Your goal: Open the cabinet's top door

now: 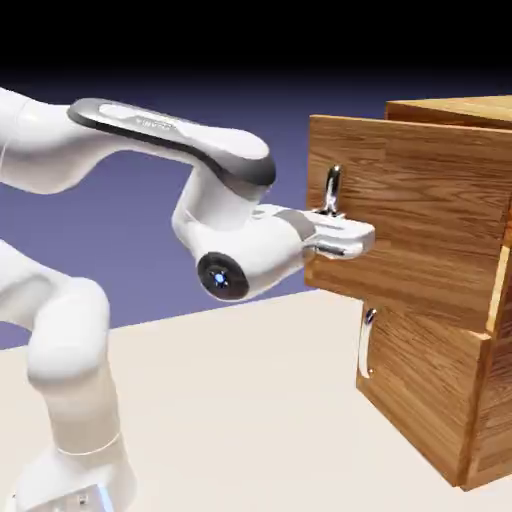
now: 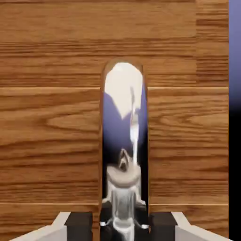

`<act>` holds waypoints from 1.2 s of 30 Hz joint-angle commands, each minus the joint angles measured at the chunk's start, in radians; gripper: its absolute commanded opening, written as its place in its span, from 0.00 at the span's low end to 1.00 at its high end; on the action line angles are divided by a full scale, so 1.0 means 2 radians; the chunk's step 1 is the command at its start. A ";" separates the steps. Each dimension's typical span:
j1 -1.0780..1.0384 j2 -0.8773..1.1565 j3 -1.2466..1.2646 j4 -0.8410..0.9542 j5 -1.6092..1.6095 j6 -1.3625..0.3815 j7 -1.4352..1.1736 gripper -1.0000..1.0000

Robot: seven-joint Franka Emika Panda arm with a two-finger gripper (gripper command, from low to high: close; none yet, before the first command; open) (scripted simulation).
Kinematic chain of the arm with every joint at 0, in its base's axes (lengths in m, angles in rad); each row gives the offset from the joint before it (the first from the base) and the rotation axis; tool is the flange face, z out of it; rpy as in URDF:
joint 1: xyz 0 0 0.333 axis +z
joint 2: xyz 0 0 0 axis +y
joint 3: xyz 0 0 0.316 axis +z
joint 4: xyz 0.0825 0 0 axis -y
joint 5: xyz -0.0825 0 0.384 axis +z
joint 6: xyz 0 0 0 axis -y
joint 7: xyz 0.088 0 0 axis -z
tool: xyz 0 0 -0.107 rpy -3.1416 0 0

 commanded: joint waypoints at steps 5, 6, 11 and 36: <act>-0.011 0.025 -0.075 0.026 -0.106 -0.106 0.018 0.00; -0.011 0.034 -0.090 0.035 -0.124 -0.127 0.019 0.00; -0.002 0.087 -0.162 0.089 -0.199 -0.236 0.017 0.00; 0.004 0.506 -0.344 0.449 -0.264 -0.752 -0.138 0.00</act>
